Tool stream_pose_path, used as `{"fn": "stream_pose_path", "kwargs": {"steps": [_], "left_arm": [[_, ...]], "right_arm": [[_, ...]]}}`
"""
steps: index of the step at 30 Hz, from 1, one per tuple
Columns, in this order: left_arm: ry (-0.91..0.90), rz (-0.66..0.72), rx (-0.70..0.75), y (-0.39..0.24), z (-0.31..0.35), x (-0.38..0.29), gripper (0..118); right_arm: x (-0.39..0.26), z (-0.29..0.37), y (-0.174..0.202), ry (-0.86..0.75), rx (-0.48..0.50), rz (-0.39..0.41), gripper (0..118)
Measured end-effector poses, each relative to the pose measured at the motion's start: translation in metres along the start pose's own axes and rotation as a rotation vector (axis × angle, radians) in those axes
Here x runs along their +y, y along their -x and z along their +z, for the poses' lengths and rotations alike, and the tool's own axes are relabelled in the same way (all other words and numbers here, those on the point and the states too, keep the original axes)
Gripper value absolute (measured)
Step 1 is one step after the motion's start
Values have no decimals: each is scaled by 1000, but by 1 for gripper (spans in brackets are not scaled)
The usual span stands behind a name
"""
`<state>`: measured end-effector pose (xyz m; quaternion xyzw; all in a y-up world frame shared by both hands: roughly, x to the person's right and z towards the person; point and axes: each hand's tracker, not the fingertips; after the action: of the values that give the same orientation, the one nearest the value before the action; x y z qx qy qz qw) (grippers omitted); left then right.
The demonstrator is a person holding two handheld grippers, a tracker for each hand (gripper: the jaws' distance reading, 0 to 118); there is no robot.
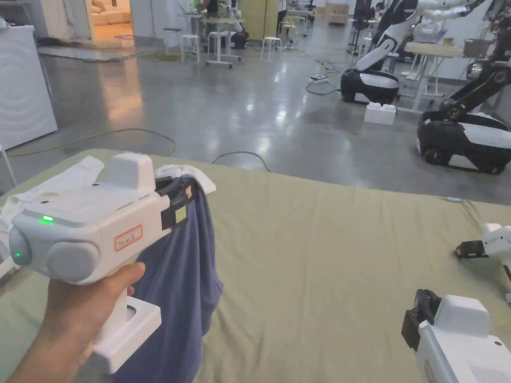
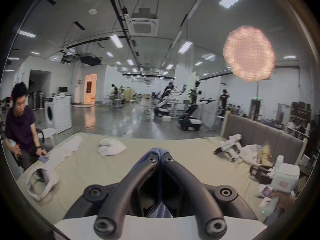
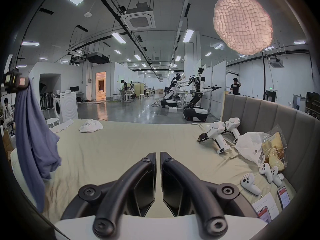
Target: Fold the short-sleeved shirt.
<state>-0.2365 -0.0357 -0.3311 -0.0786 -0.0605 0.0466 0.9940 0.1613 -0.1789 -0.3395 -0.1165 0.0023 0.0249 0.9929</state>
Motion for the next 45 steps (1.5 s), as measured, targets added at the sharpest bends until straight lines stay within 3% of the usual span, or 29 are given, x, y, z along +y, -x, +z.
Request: {"fn": "stream_pose_path", "kwargs": {"steps": [8,18,20,21,22,27,35,39,41,45], "left_arm": [[58,-35,-261,-117,-42,-18,0],[359,-42,-414,-199,-81,-156,1],[389,-33,-404,-199,-82,-176,24],[390,-26,-401,-196,-80,-183,47],[392,-25,-387,-194,-78,-185,62],[275,17,-322,-156,-62,-171,73],[100,-6,-50,-80,-33,-135,66],[44,3,71,-52,-16,-130,19],[41,7,112,-42,-10,-133,0],[105,55,120,-22,-7,-143,0]], "right_arm": [[-1,13,-37,-10,-71,-22,4],[-26,24,-74,50,-144,-47,4],[-31,25,-77,65,-147,-46,4],[-32,25,-79,73,-146,-44,4],[-33,25,-79,77,-144,-41,4],[-29,25,-73,77,-110,-19,4],[-11,22,-38,2,-31,0,4],[-4,22,-21,-36,-30,-1,4],[-1,22,-14,-54,-22,-14,4],[2,20,-6,-62,-8,-11,4]]}}
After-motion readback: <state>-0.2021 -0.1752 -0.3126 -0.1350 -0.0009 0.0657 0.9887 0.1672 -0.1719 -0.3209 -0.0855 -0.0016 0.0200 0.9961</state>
